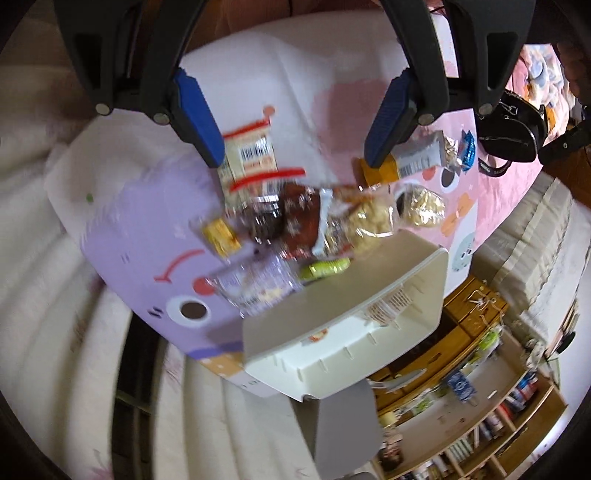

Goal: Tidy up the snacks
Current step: 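Withdraw both tools from the tray toward the remaining snacks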

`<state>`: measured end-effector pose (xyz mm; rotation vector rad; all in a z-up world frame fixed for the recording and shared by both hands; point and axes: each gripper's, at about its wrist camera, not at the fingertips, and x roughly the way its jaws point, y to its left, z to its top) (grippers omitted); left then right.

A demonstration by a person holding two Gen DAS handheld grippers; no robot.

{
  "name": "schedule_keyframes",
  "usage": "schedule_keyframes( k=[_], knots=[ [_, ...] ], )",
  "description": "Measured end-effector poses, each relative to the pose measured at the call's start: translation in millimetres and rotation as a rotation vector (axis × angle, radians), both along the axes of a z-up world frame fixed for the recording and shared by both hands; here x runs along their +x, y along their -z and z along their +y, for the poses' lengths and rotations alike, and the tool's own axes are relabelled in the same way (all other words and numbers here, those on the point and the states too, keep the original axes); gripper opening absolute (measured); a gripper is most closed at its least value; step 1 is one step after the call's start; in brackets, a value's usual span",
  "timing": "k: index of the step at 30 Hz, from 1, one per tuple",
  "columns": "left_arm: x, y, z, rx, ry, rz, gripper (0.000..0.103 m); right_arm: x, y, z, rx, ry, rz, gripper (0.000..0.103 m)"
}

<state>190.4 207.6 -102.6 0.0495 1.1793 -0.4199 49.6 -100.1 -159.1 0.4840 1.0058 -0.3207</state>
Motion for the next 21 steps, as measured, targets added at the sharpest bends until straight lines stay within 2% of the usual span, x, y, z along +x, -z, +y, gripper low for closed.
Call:
schedule_keyframes(
  k=[10, 21],
  knots=[
    [0, 33, 21, 0.029, 0.057, -0.014, 0.082, -22, 22, -2, -0.014, 0.098, 0.045, 0.079],
    [23, 65, 41, 0.084, 0.007, -0.021, 0.082, -20, 43, -15, -0.048, 0.089, 0.08, 0.079]
  ],
)
